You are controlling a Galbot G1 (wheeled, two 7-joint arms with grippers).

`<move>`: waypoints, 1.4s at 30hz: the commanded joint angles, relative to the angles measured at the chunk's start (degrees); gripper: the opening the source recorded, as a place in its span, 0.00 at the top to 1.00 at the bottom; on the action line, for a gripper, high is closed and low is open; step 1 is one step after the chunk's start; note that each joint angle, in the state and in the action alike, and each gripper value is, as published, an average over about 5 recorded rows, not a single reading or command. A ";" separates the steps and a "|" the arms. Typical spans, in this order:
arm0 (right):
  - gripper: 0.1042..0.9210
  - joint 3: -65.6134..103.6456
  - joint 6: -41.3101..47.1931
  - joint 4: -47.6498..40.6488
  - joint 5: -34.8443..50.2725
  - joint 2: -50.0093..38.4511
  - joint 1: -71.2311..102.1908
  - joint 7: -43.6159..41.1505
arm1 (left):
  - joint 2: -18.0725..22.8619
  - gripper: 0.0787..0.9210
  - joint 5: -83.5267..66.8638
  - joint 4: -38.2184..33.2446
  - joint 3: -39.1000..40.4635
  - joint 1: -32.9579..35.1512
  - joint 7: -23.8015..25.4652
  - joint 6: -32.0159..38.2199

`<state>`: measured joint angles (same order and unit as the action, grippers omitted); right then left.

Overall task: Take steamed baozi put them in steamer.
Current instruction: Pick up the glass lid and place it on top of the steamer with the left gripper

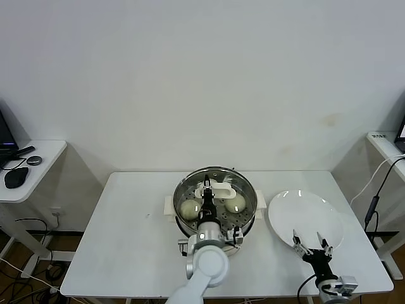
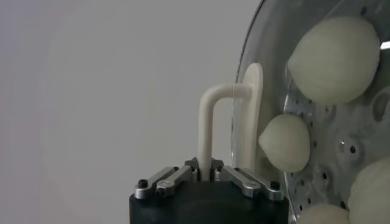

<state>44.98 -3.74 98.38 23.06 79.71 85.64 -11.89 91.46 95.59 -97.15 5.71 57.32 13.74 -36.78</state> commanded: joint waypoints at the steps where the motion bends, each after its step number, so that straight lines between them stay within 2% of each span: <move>1: 0.12 -0.02 0.00 0.04 0.03 0.00 -0.03 -0.02 | -0.12 0.89 0.20 -0.75 0.29 0.38 1.34 0.49; 7: 0.12 -0.13 -0.02 -0.02 -0.01 0.04 -0.04 -0.02 | -0.55 0.89 -0.19 -2.30 0.49 0.19 2.89 0.64; 15: 0.12 -0.14 -0.01 0.02 -0.01 0.09 -0.06 -0.02 | -0.60 0.89 -0.59 -1.72 0.61 0.16 1.74 0.67; 21: 0.12 -0.18 -0.02 -0.18 -0.03 0.13 -0.20 -0.03 | -1.47 0.85 -2.22 -6.07 1.19 1.71 2.08 1.29; 29: 0.12 -0.14 0.08 -0.30 0.00 0.05 -0.38 -0.02 | -3.82 0.59 -4.08 -14.03 3.10 6.38 3.17 1.44; 35: 0.12 -0.25 0.58 -0.20 -0.01 -0.09 -0.33 0.08 | -5.14 0.38 -4.15 -19.74 1.72 10.25 2.97 1.61; 42: 0.12 -1.87 2.65 2.31 -1.04 -0.99 1.13 -0.70 | -7.26 0.16 -8.27 -30.39 -4.89 16.78 -1.83 3.13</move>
<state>44.34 -2.61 98.77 22.80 79.28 85.84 -11.94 86.47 91.38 -113.61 6.59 66.11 16.14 -34.78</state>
